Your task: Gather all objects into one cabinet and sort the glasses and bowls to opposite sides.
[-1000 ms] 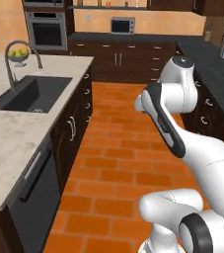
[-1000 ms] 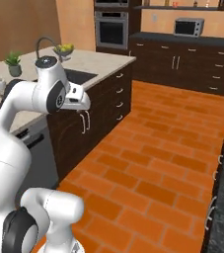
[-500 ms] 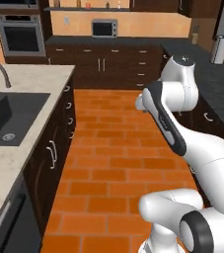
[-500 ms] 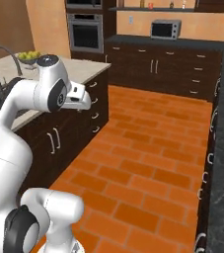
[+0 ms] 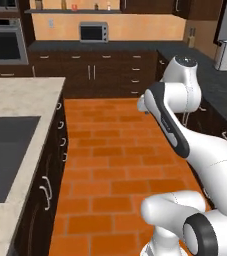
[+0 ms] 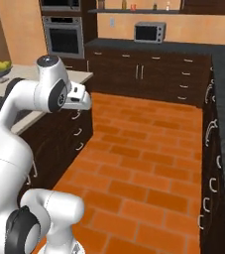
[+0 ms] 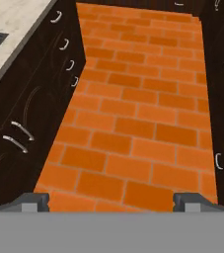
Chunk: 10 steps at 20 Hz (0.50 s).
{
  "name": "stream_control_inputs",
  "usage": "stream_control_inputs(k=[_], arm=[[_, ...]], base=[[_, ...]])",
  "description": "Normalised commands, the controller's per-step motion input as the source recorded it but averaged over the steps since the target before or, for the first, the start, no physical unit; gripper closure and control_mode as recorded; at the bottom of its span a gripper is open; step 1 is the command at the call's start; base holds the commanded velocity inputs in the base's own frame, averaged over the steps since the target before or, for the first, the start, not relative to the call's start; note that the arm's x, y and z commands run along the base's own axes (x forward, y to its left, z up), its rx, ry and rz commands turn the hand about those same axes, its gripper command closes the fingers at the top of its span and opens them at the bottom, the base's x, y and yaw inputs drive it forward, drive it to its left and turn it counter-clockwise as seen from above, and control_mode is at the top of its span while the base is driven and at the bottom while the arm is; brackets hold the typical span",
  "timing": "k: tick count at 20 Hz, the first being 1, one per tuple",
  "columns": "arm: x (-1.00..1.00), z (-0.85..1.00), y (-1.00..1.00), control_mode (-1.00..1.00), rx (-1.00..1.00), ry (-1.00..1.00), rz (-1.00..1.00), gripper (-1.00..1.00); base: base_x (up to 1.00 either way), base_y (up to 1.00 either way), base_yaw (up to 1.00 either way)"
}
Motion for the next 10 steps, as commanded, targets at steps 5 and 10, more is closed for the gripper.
stream_control_inputs(k=[5,10], arm=[[0.0,0.0,0.0,1.0,0.0,0.0,0.0,-1.0],[0.0,0.0,0.0,1.0,0.0,0.0,0.0,-1.0]], base=[[1.0,0.43,-0.24],[1.0,0.43,-0.23]])
